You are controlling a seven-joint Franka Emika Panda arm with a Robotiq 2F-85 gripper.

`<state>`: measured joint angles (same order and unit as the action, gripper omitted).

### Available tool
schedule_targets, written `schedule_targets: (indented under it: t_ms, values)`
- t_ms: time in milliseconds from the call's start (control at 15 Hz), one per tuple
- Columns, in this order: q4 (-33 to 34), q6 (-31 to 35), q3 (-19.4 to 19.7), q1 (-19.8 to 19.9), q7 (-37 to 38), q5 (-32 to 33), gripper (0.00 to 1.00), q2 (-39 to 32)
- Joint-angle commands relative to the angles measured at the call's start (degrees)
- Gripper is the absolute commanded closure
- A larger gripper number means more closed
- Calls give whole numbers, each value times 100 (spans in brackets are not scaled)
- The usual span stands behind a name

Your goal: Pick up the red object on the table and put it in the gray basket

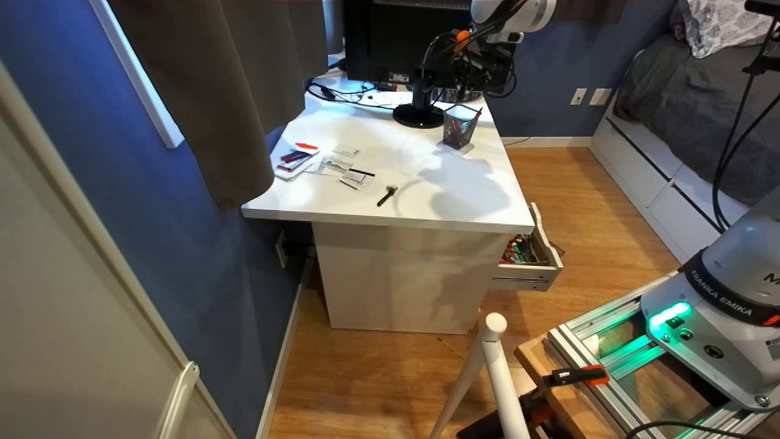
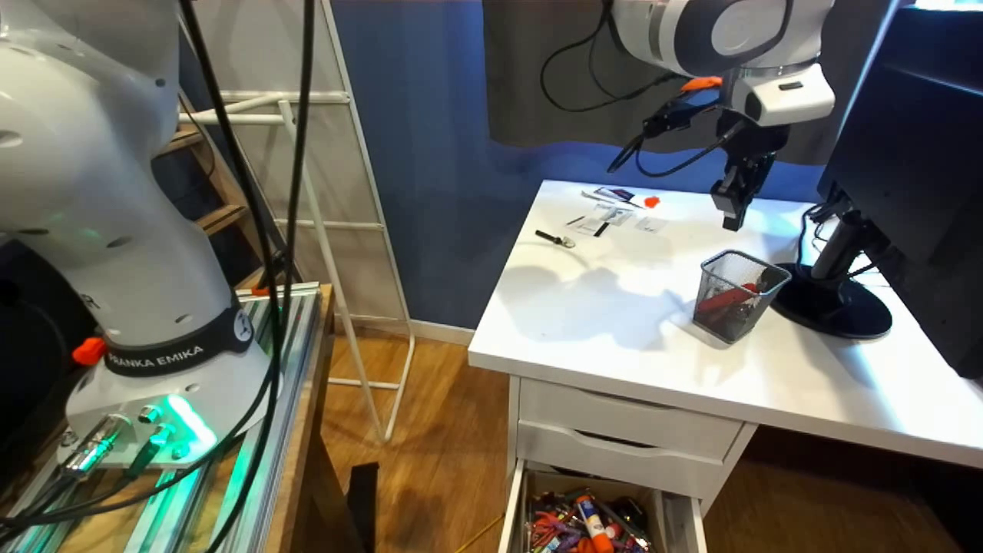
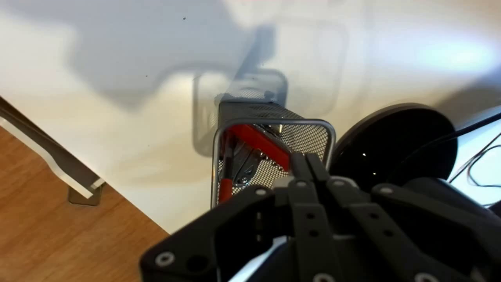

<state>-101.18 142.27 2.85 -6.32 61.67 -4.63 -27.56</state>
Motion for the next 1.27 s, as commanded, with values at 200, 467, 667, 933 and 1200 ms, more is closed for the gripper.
schedule_targets:
  t_ms: [200, 467, 667, 933, 1200]
  values:
    - [-1908, 417, -162, -44, -1743, 271, 42, 1522]
    - [-2684, 577, -238, -15, -2791, 489, 15, 2046]
    - [-3405, 1024, -248, 15, -3518, 694, 0, 2520]
    - [-3446, 1371, -320, 56, -3933, 547, 0, 2410]
    - [-3807, 1715, -397, 75, -4290, 496, 0, 2620]
